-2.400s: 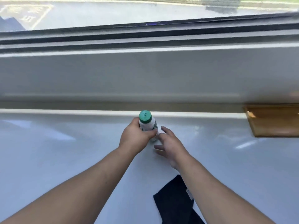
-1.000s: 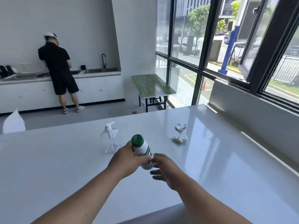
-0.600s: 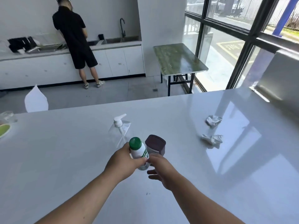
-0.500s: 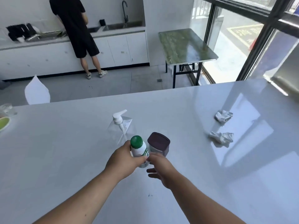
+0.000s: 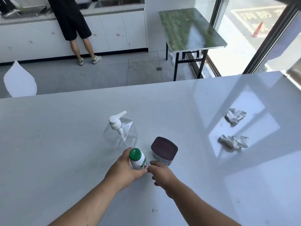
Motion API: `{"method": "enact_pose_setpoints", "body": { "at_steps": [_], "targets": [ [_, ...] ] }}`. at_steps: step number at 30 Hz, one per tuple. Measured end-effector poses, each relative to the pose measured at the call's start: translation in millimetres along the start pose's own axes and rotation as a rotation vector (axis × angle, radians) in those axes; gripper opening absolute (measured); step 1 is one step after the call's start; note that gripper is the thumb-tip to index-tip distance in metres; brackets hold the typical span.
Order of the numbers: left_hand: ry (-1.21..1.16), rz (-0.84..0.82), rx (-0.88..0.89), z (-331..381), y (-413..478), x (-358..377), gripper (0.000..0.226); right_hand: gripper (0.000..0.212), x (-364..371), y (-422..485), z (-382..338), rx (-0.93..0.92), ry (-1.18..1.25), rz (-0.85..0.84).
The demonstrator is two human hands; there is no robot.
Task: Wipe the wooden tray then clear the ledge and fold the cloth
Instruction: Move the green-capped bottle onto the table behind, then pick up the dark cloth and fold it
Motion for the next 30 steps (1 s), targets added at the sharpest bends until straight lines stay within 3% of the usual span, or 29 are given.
{"method": "enact_pose_setpoints", "body": {
  "at_steps": [3, 4, 6, 10, 14, 21, 30],
  "targets": [
    [0.018, -0.039, 0.033, 17, -11, -27, 0.122, 0.026, -22, -32, -26, -0.058, -0.138, 0.126],
    [0.008, -0.039, 0.068, 27, -16, -39, 0.120, 0.021, -31, -46, -37, -0.098, -0.209, 0.183],
    [-0.002, -0.015, 0.173, 51, -28, -65, 0.108, 0.039, -54, -80, -60, -0.150, -0.359, 0.355],
    [0.095, 0.066, 0.506, 117, -66, -94, 0.082, 0.050, -92, -192, -84, -0.199, -0.730, 0.851],
    [0.169, -0.088, 0.799, 172, -121, -61, 0.073, 0.073, -101, -317, -56, -0.087, -0.831, 1.175],
    [0.162, -0.434, 1.050, 201, -245, 44, 0.084, 0.083, -83, -500, 37, 0.216, -0.846, 1.420],
    [0.306, -0.646, 1.311, 224, -422, 158, 0.088, 0.087, -28, -667, 190, 0.512, -0.651, 1.578]
  ]
}}
Point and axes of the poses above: each hand's wrist, its own y-axis towards the middle knuckle, its own x-axis out of the palm, z = x × y, the point moved 7 cm from there along y, towards the middle knuckle, and after that the axes turned 13 degrees about -y, right-handed, at the moved point
